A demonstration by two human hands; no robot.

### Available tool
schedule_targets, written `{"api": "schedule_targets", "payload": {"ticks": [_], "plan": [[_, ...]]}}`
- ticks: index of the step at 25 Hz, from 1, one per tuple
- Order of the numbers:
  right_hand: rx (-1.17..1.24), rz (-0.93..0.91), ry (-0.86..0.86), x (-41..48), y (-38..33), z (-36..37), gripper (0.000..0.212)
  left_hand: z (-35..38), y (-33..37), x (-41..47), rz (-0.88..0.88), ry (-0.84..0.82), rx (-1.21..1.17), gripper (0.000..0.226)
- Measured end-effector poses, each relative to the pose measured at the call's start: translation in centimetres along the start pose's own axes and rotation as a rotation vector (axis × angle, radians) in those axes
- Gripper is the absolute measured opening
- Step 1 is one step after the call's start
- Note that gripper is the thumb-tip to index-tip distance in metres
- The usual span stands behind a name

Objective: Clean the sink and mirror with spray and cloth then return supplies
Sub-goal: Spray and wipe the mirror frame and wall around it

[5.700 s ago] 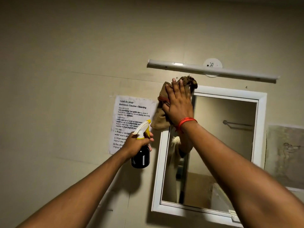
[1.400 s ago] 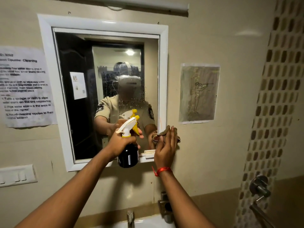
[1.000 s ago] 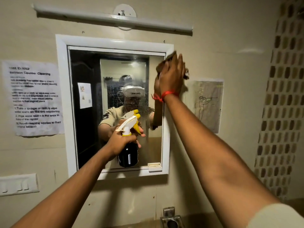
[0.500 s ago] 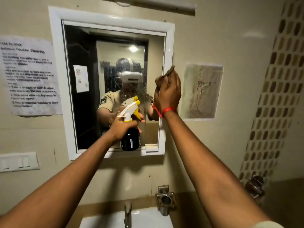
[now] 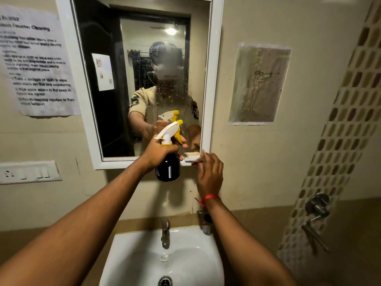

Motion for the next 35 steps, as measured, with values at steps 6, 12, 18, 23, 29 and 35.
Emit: {"api": "schedule_targets", "payload": {"ticks": [6,12,18,23,29,35], "plan": [[-0.201,-0.491,-0.175,2.5,-1.3,-0.2,0.038,-1.1,-1.7,-0.9,-0.046,0.044,-0.038,0.035],[0.274,0.032,-0.077,0.1,2.9,-0.8,0.031,0.7,-1.9,-0.1,-0.009,-0.008,-0.136,0.039],[0.559,0.218,0.417,10.1,-0.4,-5.8,0.02,0.5,2.7,1.2,0.061,0.014,-0.077,0.034],[0.212,0.013,0.279,21.2,-4.0,-6.3,0.074,-0.1,8.8,2.7,0.177,-0.008,-0.025,0.028],[0.405,0.233,0.252,15.9,-3.7,-1.5,0.063,-0.3,11.4,4.2,0.199,0.007,0.086,0.025],[0.343,0.112,0.304,30.9,-6.9,-5.3,0.059,0.2,18.6,6.5,0.22,0.093,0.143,0.024]]}}
Point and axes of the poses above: each hand's wrist, its own x-axis towards the middle knuckle, its own z-axis out of the palm, y = z × x, the point moved 6 cm from there along x, towards the middle knuckle, and after that the axes turned 10 degrees about -z, right-handed, at the moved point
